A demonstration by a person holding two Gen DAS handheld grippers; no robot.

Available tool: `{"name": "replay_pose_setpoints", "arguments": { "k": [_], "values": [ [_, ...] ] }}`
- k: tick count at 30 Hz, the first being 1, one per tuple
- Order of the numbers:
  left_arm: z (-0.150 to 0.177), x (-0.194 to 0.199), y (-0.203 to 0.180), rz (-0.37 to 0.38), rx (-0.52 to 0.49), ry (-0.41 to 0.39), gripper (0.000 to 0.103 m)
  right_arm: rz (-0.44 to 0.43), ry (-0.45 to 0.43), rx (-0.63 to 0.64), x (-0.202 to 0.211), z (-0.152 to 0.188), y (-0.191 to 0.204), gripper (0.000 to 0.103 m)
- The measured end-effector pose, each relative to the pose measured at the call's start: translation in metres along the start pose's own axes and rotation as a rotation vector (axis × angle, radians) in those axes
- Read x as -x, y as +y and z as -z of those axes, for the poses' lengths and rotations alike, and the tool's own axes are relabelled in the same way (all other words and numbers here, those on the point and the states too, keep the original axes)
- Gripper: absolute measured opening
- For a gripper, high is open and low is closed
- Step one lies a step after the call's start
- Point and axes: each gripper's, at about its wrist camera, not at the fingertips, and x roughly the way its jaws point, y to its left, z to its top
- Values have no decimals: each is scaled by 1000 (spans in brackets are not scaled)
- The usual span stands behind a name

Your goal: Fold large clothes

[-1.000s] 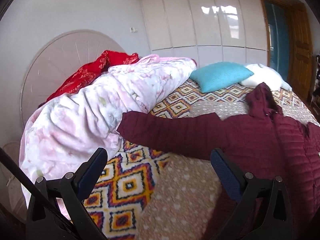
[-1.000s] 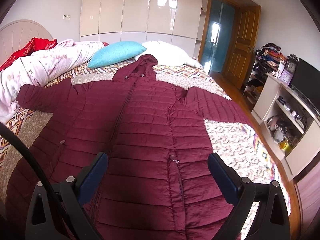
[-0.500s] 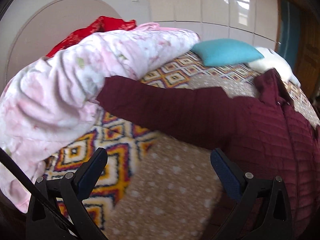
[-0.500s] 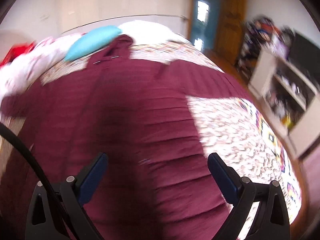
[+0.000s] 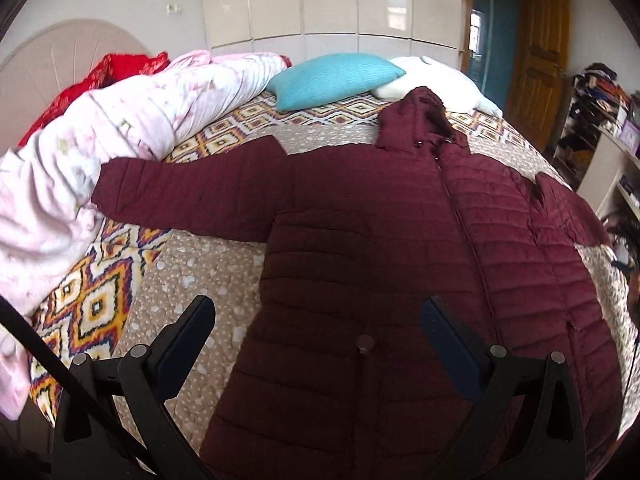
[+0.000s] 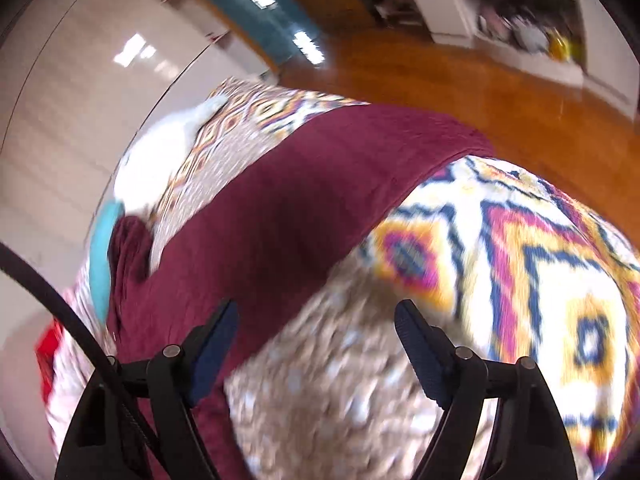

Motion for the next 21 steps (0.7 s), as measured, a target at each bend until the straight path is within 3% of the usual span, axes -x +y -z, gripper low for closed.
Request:
{"name": "replay_pose_setpoints", "arguments": {
  "k": [4,9,10,11,13,16,19,21],
  "values": [
    [7,4,-10,-11,-28,-19,103,-41,-21,-156,-20,-26,-26,85],
    [9,5,-9,-37,-20,-28,103,-54,-66,-220,-32,-52,-28,83],
    [9,4,-7,-51,-14,-32,103,-39,-75,-219,-34,-57,-25,72],
    [9,4,-6,-64,-9,-33,103,-9,-76,-214,-36,-63,-23,49],
    [10,2,-2,-89,-4,-34,103,44,-61,-195,-39,-73,-23,19],
    [10,-1,4,-106,-3,-32,103,68,-101,-113,-21,-79,-5,13],
    [13,-3,8,-123,-1,-31,103,92,-162,89,7,-75,45,11],
    [15,-4,12,-125,9,-28,103,47,-179,209,25,-65,84,10]
  ]
}}
